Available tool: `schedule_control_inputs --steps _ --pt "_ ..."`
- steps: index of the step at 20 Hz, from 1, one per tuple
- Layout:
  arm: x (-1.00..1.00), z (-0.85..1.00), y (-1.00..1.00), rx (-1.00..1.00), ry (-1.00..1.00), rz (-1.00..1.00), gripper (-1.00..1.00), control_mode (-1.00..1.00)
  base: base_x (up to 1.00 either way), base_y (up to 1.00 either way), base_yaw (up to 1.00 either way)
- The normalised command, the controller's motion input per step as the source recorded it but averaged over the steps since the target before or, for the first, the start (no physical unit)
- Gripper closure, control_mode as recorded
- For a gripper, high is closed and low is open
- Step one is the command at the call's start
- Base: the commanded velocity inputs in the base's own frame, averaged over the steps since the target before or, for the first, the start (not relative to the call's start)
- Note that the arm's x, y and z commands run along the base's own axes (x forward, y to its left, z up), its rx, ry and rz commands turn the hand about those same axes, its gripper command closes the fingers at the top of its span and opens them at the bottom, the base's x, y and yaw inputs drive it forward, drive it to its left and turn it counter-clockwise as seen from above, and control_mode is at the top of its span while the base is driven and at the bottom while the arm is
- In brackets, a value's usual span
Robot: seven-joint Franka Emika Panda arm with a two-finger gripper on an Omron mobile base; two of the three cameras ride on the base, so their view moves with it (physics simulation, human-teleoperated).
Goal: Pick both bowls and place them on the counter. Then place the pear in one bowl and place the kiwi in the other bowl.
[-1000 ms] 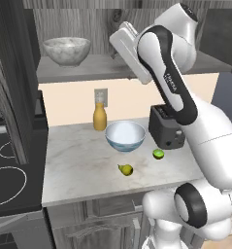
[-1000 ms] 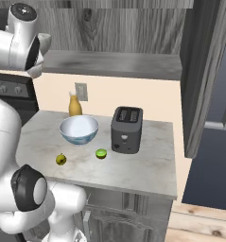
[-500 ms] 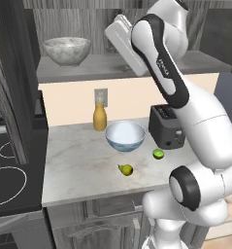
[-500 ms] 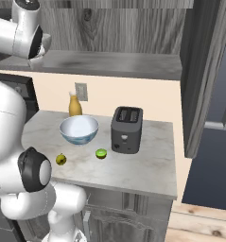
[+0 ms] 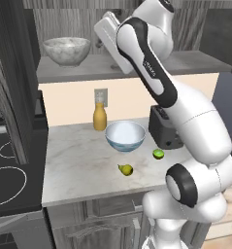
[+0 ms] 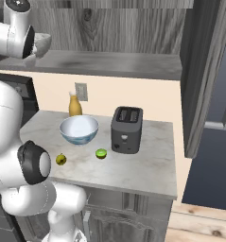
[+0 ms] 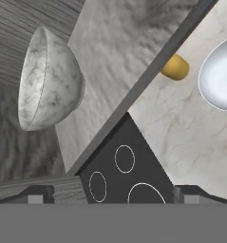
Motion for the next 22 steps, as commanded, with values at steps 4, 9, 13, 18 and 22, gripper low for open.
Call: schedule_control_inputs --steps 4,9,13,18,22 --pt "0.24 0.00 0.31 0.07 -0.08 -0.01 -1.00 -1.00 0.00 0.00 0.00" --pt "0.40 0.00 0.05 0.02 -0.01 -0.02 -1.00 -1.00 0.00 0.00 0.00" --pt "0.49 0.00 0.00 0.00 0.00 -0.02 -1.00 -1.00 0.00 0.00 0.00" --pt "0.47 0.00 0.00 0.00 0.00 -0.01 -1.00 -1.00 0.00 0.00 0.00" --pt "0.39 0.00 0.04 0.00 0.00 -0.01 -1.00 -1.00 0.00 0.00 0.00"
